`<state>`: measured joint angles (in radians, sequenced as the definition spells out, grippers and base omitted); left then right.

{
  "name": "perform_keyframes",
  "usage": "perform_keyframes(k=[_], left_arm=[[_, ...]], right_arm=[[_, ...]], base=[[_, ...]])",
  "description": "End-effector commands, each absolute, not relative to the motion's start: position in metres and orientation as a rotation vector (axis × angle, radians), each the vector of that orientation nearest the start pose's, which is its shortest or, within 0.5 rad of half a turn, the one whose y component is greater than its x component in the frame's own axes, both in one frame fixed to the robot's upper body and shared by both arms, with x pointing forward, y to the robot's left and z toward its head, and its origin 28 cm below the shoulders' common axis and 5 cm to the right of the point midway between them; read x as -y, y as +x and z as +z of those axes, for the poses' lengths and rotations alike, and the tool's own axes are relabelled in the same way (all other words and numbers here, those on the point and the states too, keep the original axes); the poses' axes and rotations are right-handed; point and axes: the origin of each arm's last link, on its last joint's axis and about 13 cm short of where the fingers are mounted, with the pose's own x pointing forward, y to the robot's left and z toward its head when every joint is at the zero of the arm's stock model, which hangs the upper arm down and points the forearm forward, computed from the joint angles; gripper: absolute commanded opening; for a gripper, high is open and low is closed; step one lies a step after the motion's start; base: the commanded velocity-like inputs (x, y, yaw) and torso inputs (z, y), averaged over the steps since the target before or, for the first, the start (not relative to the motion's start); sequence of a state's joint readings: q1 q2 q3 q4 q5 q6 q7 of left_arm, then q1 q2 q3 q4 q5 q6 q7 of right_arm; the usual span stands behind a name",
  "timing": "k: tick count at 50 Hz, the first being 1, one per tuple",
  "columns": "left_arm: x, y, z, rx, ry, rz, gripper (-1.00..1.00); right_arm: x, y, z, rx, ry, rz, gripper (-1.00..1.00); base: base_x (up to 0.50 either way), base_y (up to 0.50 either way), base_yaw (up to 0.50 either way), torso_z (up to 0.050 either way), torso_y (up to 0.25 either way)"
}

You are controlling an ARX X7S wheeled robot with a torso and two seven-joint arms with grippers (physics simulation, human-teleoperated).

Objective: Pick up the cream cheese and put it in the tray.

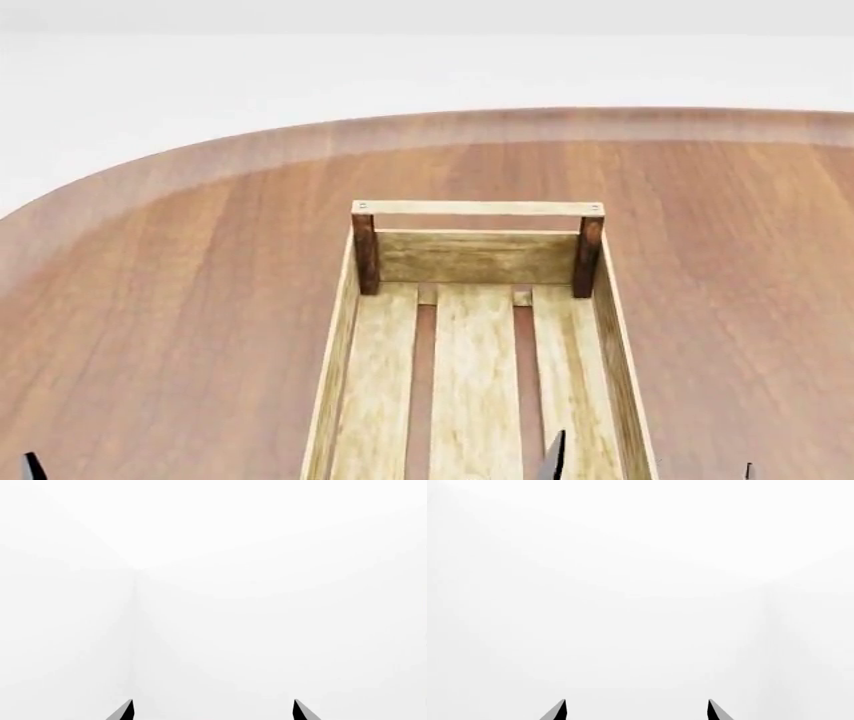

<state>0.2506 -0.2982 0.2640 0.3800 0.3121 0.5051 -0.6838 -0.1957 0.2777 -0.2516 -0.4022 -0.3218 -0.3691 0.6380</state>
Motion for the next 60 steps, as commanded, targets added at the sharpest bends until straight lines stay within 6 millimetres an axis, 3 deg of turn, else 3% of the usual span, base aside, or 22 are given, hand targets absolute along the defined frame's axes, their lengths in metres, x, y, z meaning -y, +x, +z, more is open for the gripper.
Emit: perform_keyframes(k=[1,12,26,40,60], left_arm=[[-0.197,0.145,0.074,0.725,0.179,0.196,1.0],[-0.197,0.147,0.072,0.715,0.177,0.191,1.0],[-0.199,0.147,0.073,0.706,0.158,0.183,1.0],[-0.199,0.147,0.072,0.702,0.153,0.181,1.0],[-0.198,0.146,0.072,0.7,0.156,0.181,1.0]], right_arm=[[0.098,0.16,0.084,0.672,-0.295,-0.38,1.0],[0.103,0.159,0.087,0.651,-0.314,-0.474,1.0],[0.115,0.167,0.088,0.529,-0.402,-0.746,1.0],[0.137,0.156,0.09,0.438,-0.408,-1.048,1.0],[0.149,0.152,0.087,0.296,-0.423,-1.307,1.0]], base=[[0.0,0.0,0.0,0.0,0.0],[0.0,0.0,0.0,0.0,0.0],[0.0,0.0,0.0,0.0,0.0],[0.0,0.0,0.0,0.0,0.0],[0.0,0.0,0.0,0.0,0.0]])
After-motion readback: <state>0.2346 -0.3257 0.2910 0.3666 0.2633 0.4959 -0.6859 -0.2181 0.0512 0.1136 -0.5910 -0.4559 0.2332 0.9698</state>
